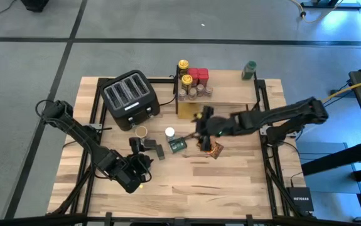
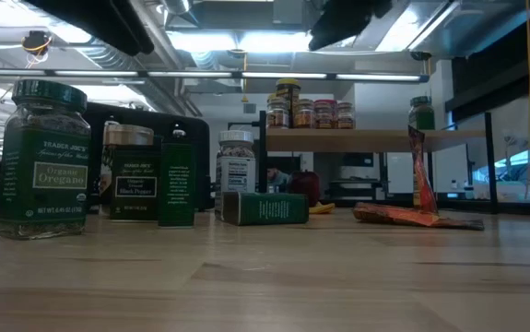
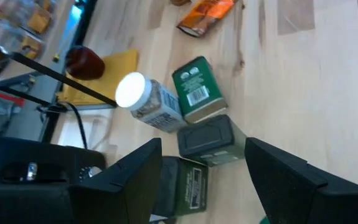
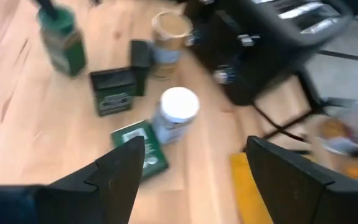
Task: Shelf spices
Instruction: Put the green seasoning bottle on the shelf
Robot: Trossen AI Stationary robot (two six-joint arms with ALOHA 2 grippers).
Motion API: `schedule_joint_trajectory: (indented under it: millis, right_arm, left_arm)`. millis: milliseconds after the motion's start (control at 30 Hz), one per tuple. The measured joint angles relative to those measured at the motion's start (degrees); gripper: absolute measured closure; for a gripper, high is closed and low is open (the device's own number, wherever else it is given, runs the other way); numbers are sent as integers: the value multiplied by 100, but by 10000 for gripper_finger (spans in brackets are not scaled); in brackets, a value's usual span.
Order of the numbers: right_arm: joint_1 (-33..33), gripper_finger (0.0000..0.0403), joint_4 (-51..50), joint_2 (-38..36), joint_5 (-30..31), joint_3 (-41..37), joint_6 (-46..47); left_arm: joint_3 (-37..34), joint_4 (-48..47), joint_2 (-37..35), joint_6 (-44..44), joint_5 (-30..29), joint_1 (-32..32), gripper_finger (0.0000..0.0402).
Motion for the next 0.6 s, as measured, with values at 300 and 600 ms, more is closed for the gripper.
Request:
schedule_joint_trajectory:
  millis: [300,600]
  right_arm:
    - [445,118,808,1032,-141,-2,-291]
    - [509,118,886,1234,-150,-2,-152]
  left_arm:
    - [0,-53,-223,174,1643,259,178]
    - [-17,-365,-501,-379,2760,356,178]
